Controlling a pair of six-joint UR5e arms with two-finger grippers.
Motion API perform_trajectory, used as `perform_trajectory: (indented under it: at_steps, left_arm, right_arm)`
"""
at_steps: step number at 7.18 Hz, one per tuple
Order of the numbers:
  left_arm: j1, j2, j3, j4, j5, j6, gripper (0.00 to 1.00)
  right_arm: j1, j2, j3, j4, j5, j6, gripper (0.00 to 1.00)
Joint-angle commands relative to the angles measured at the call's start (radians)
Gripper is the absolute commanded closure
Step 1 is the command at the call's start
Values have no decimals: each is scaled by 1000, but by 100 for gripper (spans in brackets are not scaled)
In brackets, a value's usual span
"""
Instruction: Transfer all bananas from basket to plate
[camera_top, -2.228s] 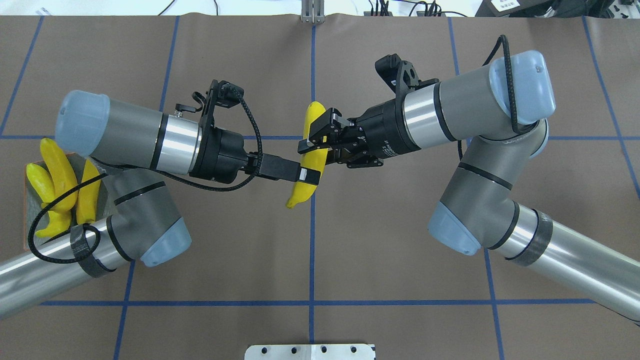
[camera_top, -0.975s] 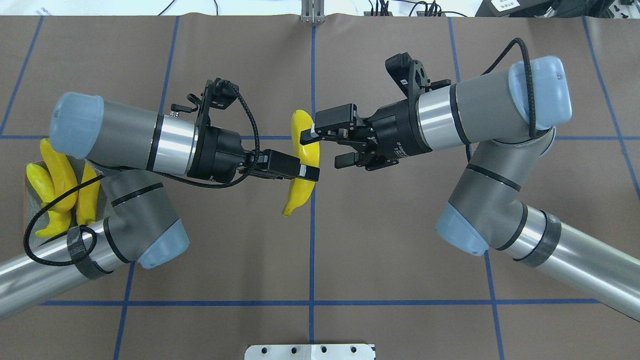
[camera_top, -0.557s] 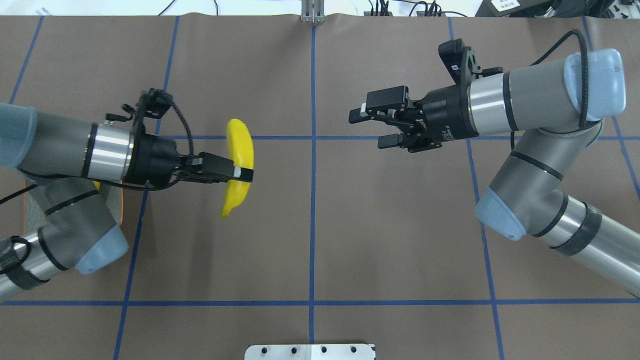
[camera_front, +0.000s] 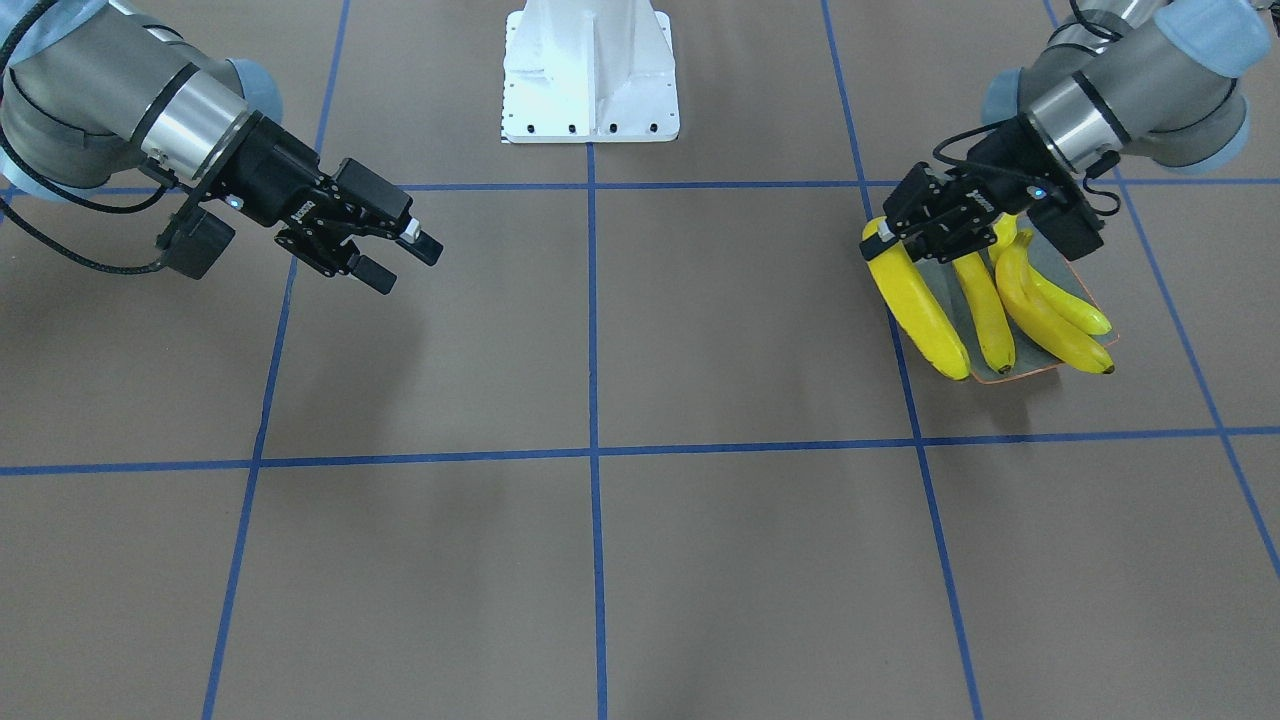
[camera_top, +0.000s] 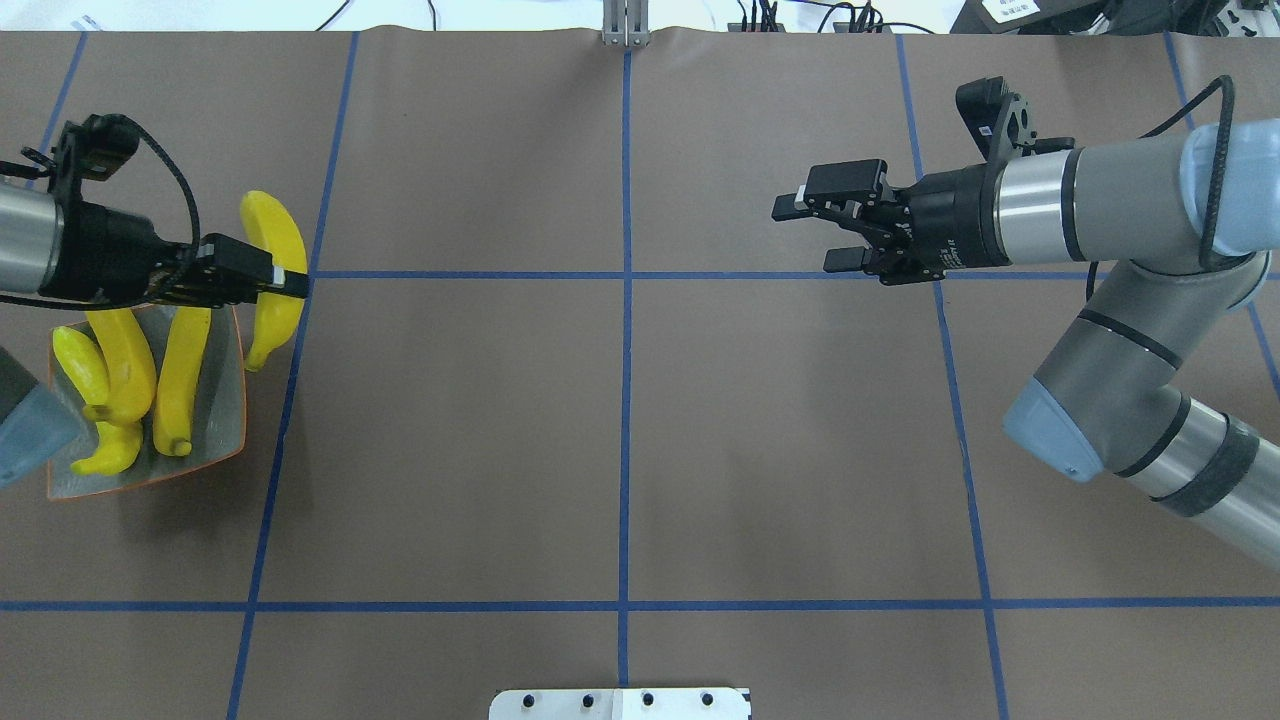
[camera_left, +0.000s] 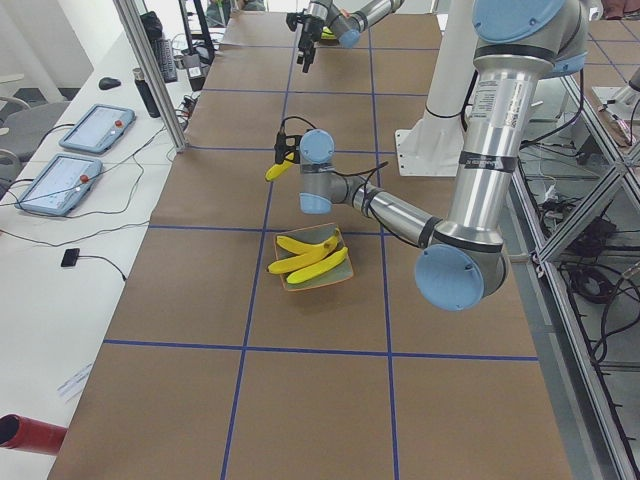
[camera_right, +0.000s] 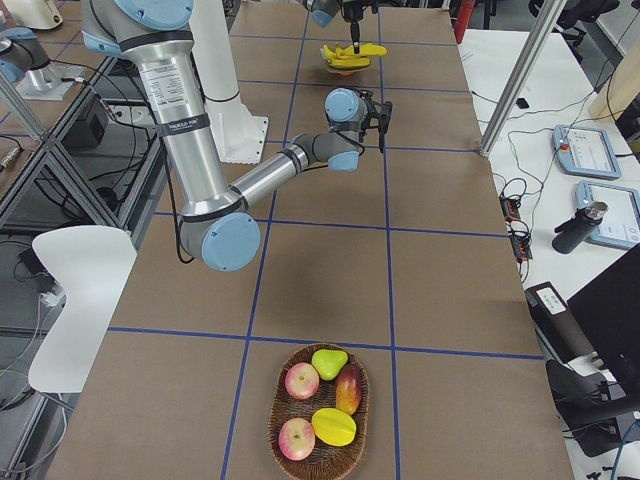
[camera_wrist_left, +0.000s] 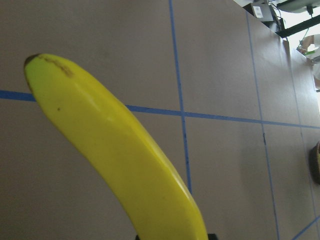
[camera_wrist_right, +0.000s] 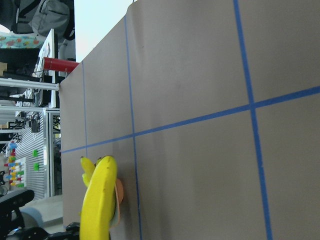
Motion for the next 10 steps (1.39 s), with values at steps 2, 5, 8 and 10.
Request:
perform_trajectory:
  at_steps: [2, 5, 8, 10]
  left_arm:
    - [-56, 53, -120, 394, -6, 274, 100]
    - [-49, 89, -207, 736, 25, 483, 100]
    - [32, 97, -263, 1011, 159, 583, 100]
    - [48, 106, -253, 1025, 186, 598, 100]
  right_arm:
    - [-8, -9, -38, 0, -62, -2, 0]
    - [-23, -9, -66, 0, -103, -5, 0]
    - [-33, -13, -74, 0, -116, -7, 0]
    - [-33, -15, -84, 0, -116, -7, 0]
